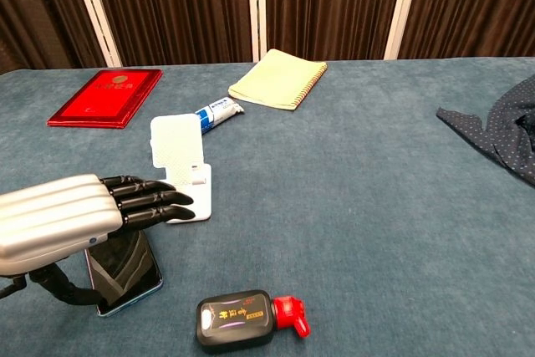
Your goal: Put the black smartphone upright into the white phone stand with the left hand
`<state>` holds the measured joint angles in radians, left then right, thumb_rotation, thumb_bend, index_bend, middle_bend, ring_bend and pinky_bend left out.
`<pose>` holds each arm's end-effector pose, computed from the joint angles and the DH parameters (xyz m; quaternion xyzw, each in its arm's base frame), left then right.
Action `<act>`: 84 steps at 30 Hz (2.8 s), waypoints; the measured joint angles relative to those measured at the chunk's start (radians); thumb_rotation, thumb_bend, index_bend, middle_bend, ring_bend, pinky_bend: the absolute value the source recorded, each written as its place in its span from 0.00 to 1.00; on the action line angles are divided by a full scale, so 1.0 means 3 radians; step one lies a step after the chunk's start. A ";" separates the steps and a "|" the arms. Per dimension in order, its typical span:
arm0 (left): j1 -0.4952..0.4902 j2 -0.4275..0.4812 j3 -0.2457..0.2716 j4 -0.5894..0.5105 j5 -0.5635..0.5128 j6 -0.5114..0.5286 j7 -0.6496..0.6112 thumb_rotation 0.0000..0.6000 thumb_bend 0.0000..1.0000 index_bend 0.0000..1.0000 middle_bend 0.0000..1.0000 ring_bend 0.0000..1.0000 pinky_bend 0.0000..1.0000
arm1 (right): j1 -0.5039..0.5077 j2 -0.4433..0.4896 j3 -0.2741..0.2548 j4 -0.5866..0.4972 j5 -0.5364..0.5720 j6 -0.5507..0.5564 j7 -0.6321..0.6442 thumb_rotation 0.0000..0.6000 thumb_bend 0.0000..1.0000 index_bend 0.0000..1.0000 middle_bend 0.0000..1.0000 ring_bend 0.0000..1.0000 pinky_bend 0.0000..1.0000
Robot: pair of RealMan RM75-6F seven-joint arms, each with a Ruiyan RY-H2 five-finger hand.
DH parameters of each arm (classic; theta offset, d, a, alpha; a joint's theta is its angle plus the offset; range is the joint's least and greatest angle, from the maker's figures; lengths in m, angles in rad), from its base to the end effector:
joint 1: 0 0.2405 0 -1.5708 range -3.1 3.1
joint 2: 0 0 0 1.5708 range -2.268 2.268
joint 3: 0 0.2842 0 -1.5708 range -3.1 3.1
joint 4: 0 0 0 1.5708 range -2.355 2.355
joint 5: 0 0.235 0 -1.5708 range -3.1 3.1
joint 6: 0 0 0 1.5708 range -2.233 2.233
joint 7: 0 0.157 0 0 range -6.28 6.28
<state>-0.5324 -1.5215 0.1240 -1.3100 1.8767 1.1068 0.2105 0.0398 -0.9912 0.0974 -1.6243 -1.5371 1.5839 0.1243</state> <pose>-0.2425 0.2532 -0.0633 -0.8828 -0.1602 -0.3340 0.2890 -0.3430 -0.1926 0.2111 0.5692 -0.3482 0.4326 0.6063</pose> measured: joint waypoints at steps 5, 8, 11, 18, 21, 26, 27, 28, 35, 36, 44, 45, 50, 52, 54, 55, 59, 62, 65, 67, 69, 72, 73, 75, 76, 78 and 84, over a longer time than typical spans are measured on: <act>-0.0022 0.0115 0.0024 -0.0010 0.0022 0.0068 -0.0114 1.00 0.00 0.00 0.00 0.00 0.00 | -0.0004 0.0002 -0.0003 -0.0004 -0.0008 0.0008 0.0005 1.00 0.00 0.00 0.00 0.00 0.00; -0.0044 0.0210 0.0072 0.0025 0.0078 0.0141 -0.0283 1.00 0.00 0.05 0.00 0.01 0.01 | -0.0006 0.0005 -0.0001 -0.0007 -0.0008 0.0014 0.0010 1.00 0.00 0.00 0.00 0.00 0.00; -0.0078 0.0286 0.0148 0.0130 0.0191 0.0238 -0.0476 1.00 0.00 0.09 0.01 0.03 0.04 | -0.0010 0.0008 -0.0001 -0.0011 -0.0008 0.0018 0.0011 1.00 0.00 0.00 0.00 0.00 0.00; -0.0191 0.0347 0.0285 0.0398 0.0339 0.0299 -0.0824 1.00 0.00 0.16 0.14 0.18 0.19 | -0.0009 0.0007 -0.0002 -0.0013 -0.0007 0.0014 0.0001 1.00 0.00 0.00 0.00 0.00 0.00; -0.0228 0.0338 0.0316 0.0480 0.0373 0.0319 -0.0923 1.00 0.00 0.16 0.15 0.18 0.19 | -0.0009 0.0007 0.0002 -0.0011 0.0004 0.0011 0.0006 1.00 0.00 0.00 0.00 0.00 0.00; -0.0269 0.0297 0.0341 0.0592 0.0367 0.0328 -0.1070 1.00 0.00 0.17 0.15 0.19 0.20 | -0.0006 0.0009 0.0004 -0.0004 0.0007 0.0004 0.0016 1.00 0.00 0.00 0.00 0.00 0.00; -0.0275 0.0284 0.0341 0.0604 0.0359 0.0326 -0.1093 1.00 0.00 0.17 0.15 0.19 0.20 | -0.0007 0.0009 0.0004 -0.0004 0.0007 0.0004 0.0018 1.00 0.00 0.00 0.00 0.00 0.00; -0.0284 0.0269 0.0341 0.0618 0.0353 0.0322 -0.1106 1.00 0.00 0.17 0.16 0.19 0.20 | -0.0007 0.0009 0.0004 -0.0004 0.0008 0.0004 0.0020 1.00 0.00 0.00 0.00 0.00 0.00; -0.0377 0.0190 0.0348 0.0681 0.0320 0.0164 -0.1101 1.00 0.00 0.18 0.17 0.21 0.22 | -0.0009 0.0012 0.0006 -0.0001 0.0021 -0.0003 0.0033 1.00 0.00 0.00 0.00 0.00 0.00; -0.0394 0.0184 0.0347 0.0685 0.0310 0.0140 -0.1097 1.00 0.00 0.18 0.18 0.21 0.22 | -0.0008 0.0012 0.0007 -0.0001 0.0023 -0.0005 0.0034 1.00 0.00 0.00 0.00 0.00 0.00; -0.0527 0.0157 0.0336 0.0712 0.0264 -0.0039 -0.1008 1.00 0.00 0.19 0.18 0.21 0.23 | 0.0001 0.0012 0.0013 0.0006 0.0045 -0.0032 0.0044 1.00 0.00 0.00 0.00 0.00 0.00; -0.0536 0.0149 0.0336 0.0715 0.0256 -0.0055 -0.1001 1.00 0.00 0.19 0.18 0.21 0.23 | 0.0001 0.0011 0.0013 0.0007 0.0047 -0.0033 0.0044 1.00 0.00 0.00 0.00 0.00 0.00; -0.0579 0.0094 0.0334 0.0728 0.0208 -0.0136 -0.0965 1.00 0.00 0.20 0.18 0.21 0.24 | 0.0004 0.0011 0.0015 0.0010 0.0055 -0.0043 0.0052 1.00 0.00 0.00 0.00 0.00 0.00; -0.0589 0.0075 0.0332 0.0734 0.0198 -0.0154 -0.0952 1.00 0.00 0.20 0.18 0.21 0.24 | 0.0005 0.0012 0.0016 0.0011 0.0058 -0.0046 0.0058 1.00 0.00 0.00 0.00 0.00 0.00; -0.0597 0.0055 0.0333 0.0742 0.0187 -0.0170 -0.0936 1.00 0.00 0.20 0.18 0.21 0.23 | 0.0005 0.0013 0.0017 0.0014 0.0061 -0.0048 0.0062 1.00 0.00 0.00 0.00 0.00 0.00; -0.0599 0.0047 0.0333 0.0743 0.0178 -0.0176 -0.0933 1.00 0.00 0.20 0.18 0.21 0.23 | 0.0005 0.0014 0.0017 0.0014 0.0062 -0.0049 0.0065 1.00 0.00 0.00 0.00 0.00 0.00; -0.0594 0.0002 0.0332 0.0751 0.0129 -0.0181 -0.0934 1.00 0.00 0.20 0.19 0.22 0.24 | 0.0003 0.0016 0.0019 0.0017 0.0064 -0.0045 0.0075 1.00 0.00 0.00 0.00 0.00 0.00; -0.0598 -0.0014 0.0344 0.0754 0.0107 -0.0214 -0.0915 1.00 0.00 0.21 0.19 0.22 0.24 | 0.0004 0.0017 0.0019 0.0016 0.0063 -0.0047 0.0081 1.00 0.00 0.00 0.00 0.00 0.00; -0.0594 -0.0022 0.0348 0.0733 0.0066 -0.0236 -0.0918 1.00 0.00 0.24 0.21 0.24 0.24 | 0.0002 0.0017 0.0019 0.0018 0.0063 -0.0045 0.0083 1.00 0.00 0.00 0.00 0.00 0.00; -0.0590 -0.0025 0.0347 0.0715 0.0042 -0.0240 -0.0910 1.00 0.00 0.28 0.25 0.27 0.27 | 0.0001 0.0017 0.0020 0.0019 0.0063 -0.0042 0.0085 1.00 0.00 0.00 0.00 0.00 0.00; -0.0588 -0.0028 0.0347 0.0707 0.0034 -0.0228 -0.0906 1.00 0.00 0.32 0.28 0.30 0.29 | 0.0000 0.0018 0.0020 0.0019 0.0061 -0.0039 0.0090 1.00 0.00 0.00 0.00 0.00 0.00; -0.0585 -0.0030 0.0354 0.0717 0.0037 -0.0202 -0.0880 1.00 0.00 0.37 0.32 0.33 0.31 | -0.0001 0.0019 0.0020 0.0019 0.0061 -0.0037 0.0096 1.00 0.00 0.00 0.00 0.00 0.00; -0.0583 -0.0030 0.0356 0.0719 0.0033 -0.0201 -0.0877 1.00 0.00 0.39 0.33 0.34 0.32 | -0.0002 0.0020 0.0020 0.0020 0.0061 -0.0037 0.0100 1.00 0.00 0.00 0.00 0.00 0.00; -0.0577 -0.0027 0.0356 0.0703 0.0010 -0.0203 -0.0887 1.00 0.00 0.42 0.35 0.36 0.33 | -0.0003 0.0022 0.0021 0.0021 0.0061 -0.0034 0.0109 1.00 0.00 0.00 0.00 0.00 0.00; -0.0575 -0.0024 0.0356 0.0695 0.0002 -0.0203 -0.0886 1.00 0.00 0.44 0.37 0.37 0.34 | -0.0004 0.0023 0.0021 0.0021 0.0061 -0.0034 0.0113 1.00 0.00 0.00 0.00 0.00 0.00; -0.0571 -0.0015 0.0360 0.0685 0.0002 -0.0196 -0.0863 1.00 0.00 0.46 0.38 0.38 0.35 | -0.0005 0.0025 0.0021 0.0023 0.0061 -0.0033 0.0118 1.00 0.00 0.00 0.00 0.00 0.00; -0.0552 0.0036 0.0377 0.0637 0.0017 -0.0104 -0.0839 1.00 0.00 0.58 0.43 0.42 0.38 | -0.0005 0.0025 0.0018 0.0021 0.0054 -0.0034 0.0119 1.00 0.00 0.00 0.00 0.00 0.00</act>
<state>-0.6979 -1.5107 0.2371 -1.1190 1.8819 1.0756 -0.0411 0.0384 -0.9836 0.1028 -1.6179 -1.5209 1.5738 0.1600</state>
